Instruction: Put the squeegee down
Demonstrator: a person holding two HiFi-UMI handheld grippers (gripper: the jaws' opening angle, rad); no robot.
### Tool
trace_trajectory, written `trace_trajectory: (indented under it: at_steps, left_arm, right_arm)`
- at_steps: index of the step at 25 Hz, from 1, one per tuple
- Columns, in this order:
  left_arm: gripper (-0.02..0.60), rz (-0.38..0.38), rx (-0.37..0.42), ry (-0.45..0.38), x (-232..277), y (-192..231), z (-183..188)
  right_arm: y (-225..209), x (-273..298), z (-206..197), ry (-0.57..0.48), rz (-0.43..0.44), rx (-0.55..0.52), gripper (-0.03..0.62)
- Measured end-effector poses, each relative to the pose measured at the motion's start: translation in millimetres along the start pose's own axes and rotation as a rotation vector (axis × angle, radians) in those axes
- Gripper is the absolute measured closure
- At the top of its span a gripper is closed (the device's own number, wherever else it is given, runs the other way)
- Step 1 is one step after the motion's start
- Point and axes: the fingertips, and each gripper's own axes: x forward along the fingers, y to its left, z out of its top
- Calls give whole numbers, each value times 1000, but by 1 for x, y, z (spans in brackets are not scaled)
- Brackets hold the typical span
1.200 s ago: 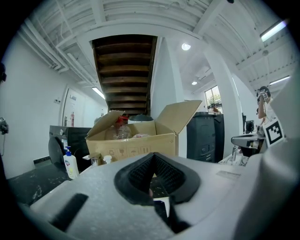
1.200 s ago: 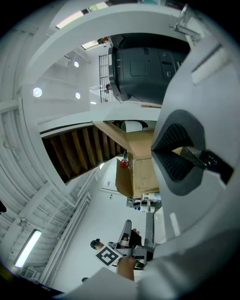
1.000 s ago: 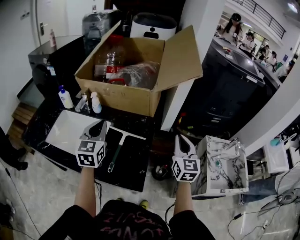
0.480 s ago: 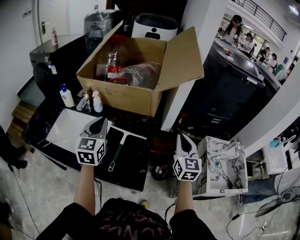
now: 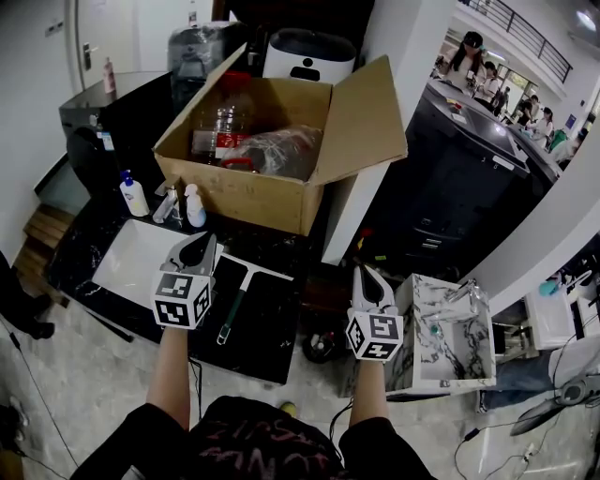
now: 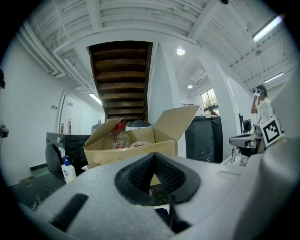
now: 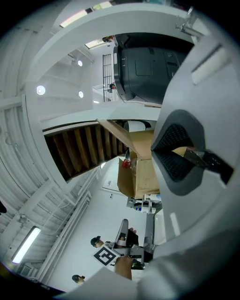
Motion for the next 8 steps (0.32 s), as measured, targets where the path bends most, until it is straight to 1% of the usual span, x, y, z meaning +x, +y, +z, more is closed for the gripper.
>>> trace_trajectory:
  at_steps: [8]
  left_arm:
    - [581, -8, 1, -10, 3, -2, 4]
  right_arm:
    - [-3, -1, 4, -6, -9, -12, 586]
